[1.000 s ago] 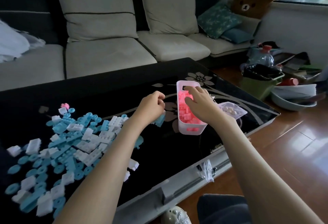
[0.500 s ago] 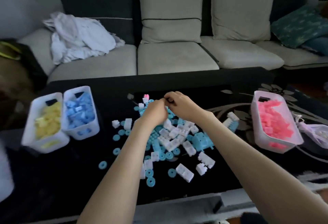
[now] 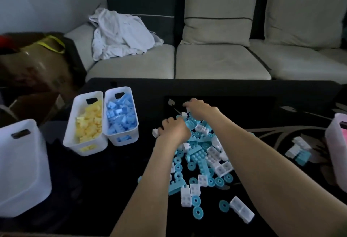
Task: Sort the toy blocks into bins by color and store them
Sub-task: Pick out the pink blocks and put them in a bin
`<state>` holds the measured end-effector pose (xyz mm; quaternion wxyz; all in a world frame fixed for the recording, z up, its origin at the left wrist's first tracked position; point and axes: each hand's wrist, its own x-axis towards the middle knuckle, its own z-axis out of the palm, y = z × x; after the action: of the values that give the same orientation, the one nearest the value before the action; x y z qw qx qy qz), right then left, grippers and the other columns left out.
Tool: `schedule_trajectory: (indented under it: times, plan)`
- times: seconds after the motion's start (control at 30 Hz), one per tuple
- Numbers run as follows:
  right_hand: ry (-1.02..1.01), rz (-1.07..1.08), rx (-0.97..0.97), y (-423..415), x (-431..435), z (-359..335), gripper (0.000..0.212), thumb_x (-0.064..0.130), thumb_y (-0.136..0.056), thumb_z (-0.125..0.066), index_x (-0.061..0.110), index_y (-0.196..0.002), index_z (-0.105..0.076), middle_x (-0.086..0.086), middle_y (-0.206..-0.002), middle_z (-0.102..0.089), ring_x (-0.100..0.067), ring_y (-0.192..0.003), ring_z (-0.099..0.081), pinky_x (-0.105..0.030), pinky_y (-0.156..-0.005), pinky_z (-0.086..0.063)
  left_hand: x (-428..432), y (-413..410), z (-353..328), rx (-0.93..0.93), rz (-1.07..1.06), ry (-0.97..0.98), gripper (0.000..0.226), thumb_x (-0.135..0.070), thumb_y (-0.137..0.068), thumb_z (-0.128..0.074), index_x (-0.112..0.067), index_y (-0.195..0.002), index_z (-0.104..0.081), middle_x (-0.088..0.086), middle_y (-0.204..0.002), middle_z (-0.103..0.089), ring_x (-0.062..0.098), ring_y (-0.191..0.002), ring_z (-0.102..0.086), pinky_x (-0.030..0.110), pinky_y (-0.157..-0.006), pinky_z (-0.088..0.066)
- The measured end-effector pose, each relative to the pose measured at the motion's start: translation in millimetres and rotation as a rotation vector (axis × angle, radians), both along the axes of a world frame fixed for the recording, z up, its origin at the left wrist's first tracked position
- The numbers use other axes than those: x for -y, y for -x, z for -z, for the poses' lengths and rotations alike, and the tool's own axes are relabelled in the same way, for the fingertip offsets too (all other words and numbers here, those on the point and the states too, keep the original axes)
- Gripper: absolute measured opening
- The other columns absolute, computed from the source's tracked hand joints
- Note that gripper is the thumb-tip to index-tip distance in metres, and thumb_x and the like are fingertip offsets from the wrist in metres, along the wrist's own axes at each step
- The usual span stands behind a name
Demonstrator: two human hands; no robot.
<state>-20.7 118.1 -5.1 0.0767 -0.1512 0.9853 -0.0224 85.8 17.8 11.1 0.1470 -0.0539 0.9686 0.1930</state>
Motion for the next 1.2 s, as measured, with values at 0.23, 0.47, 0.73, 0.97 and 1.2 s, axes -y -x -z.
schedule_trajectory:
  times: [0.23,0.47,0.73,0.97,1.2]
  plan:
    - [0.003,0.010,-0.130,-16,-19,-8,0.036,0.000,-0.089,-0.048,0.015,-0.122,-0.051,-0.008,-0.120,-0.053,-0.026,-0.110,-0.051,-0.037,-0.093,-0.035,-18,1,-5,-0.074,0.018,0.075,0.047,-0.028,-0.098,-0.041,-0.018,-0.142,-0.030,0.012,-0.148,-0.026,0.032,-0.137,-0.017,0.047,-0.113,-0.017]
    - [0.270,0.115,-0.256,-70,-75,-31,0.027,0.025,-0.097,-0.042,0.015,-0.119,-0.053,-0.007,-0.119,-0.055,-0.026,-0.110,-0.051,-0.038,-0.091,-0.036,-62,-11,-13,-0.178,0.138,0.078,0.044,-0.033,-0.097,-0.042,-0.015,-0.137,-0.037,0.012,-0.143,-0.035,0.033,-0.133,-0.026,0.044,-0.106,-0.029]
    - [0.311,0.504,-0.269,-155,-192,-38,0.012,0.026,-0.090,-0.047,0.018,-0.093,-0.055,-0.007,-0.108,-0.057,-0.028,-0.103,-0.054,-0.037,-0.084,-0.038,-150,-45,-27,-0.322,0.512,0.006,0.048,-0.042,-0.096,-0.041,-0.012,-0.134,-0.041,0.012,-0.130,-0.050,0.032,-0.121,-0.042,0.043,-0.094,-0.040]
    - [0.255,0.698,-0.410,-206,-275,-39,0.025,0.022,-0.089,-0.043,0.004,-0.096,-0.059,-0.016,-0.107,-0.058,-0.035,-0.104,-0.053,-0.039,-0.083,-0.041,-212,-73,-28,-0.249,0.714,-0.156,0.044,-0.031,-0.097,-0.046,-0.013,-0.136,-0.041,0.011,-0.135,-0.048,0.026,-0.123,-0.046,0.037,-0.099,-0.041]
    - [0.253,0.741,-0.315,-223,-314,-26,0.037,0.019,-0.088,-0.044,0.016,-0.124,-0.051,-0.009,-0.127,-0.050,-0.033,-0.116,-0.041,-0.047,-0.097,-0.029,-231,-73,-17,-0.263,0.766,-0.255,0.040,-0.024,-0.097,-0.041,-0.026,-0.137,-0.042,0.005,-0.134,-0.047,0.021,-0.117,-0.050,0.028,-0.088,-0.041]
